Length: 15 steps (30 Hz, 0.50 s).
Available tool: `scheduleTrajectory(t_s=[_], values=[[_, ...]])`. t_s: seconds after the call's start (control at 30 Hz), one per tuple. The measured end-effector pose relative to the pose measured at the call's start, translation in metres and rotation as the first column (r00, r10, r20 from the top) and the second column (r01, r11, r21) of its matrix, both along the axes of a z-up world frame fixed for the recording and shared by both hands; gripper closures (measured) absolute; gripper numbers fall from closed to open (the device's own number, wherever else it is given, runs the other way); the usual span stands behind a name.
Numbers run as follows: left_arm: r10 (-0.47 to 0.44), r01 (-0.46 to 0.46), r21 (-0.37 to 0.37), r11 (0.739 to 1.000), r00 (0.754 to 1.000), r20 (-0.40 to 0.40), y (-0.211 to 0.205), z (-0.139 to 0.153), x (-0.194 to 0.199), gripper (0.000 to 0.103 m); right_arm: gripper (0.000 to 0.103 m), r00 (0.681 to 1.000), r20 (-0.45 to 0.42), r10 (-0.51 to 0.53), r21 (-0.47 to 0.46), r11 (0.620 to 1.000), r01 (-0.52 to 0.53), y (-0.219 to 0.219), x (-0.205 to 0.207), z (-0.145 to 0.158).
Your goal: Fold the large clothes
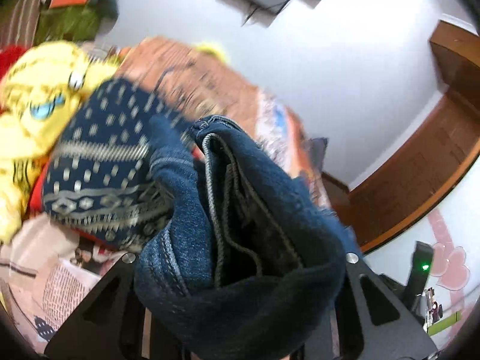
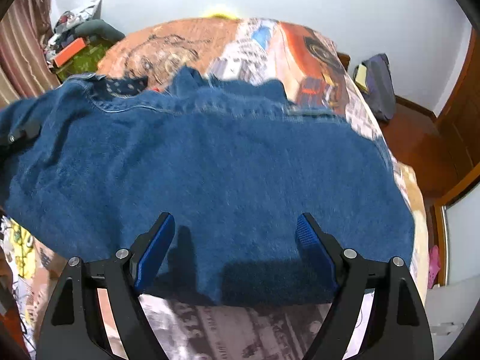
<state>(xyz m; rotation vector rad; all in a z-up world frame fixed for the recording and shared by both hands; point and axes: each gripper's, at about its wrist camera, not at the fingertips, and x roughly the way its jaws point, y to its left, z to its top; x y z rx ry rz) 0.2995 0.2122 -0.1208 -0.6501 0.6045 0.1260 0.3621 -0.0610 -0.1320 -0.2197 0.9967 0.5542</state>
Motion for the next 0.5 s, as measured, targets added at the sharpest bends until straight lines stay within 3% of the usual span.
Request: scheduleTrajectory(t_s=[0.2, 0.33, 0.5], values=[[0.029, -0.035, 0.071, 0.997, 0.996, 0.087, 0.013, 0.046, -0.019, 0.078, 0.022, 0.996, 0.003, 0.086, 0.048, 0.995, -0.086, 0.040, -0.018, 0.014], [0.053, -0.062, 0.098, 0.993, 0.995, 0.085, 0.022, 0.046, -0.027, 0.078, 0.022, 0.985, -0.039, 0.166, 0.000, 0.986, -0.166, 0.078, -0.032, -0.010], [0.078, -0.076, 0.083, 0.994, 0.997, -0.012, 0.020, 0.019, -0.028, 0.078, 0.022, 0.979, -0.076, 0.191, -0.056, 0.979, -0.196, 0.104, -0.040, -0.045]])
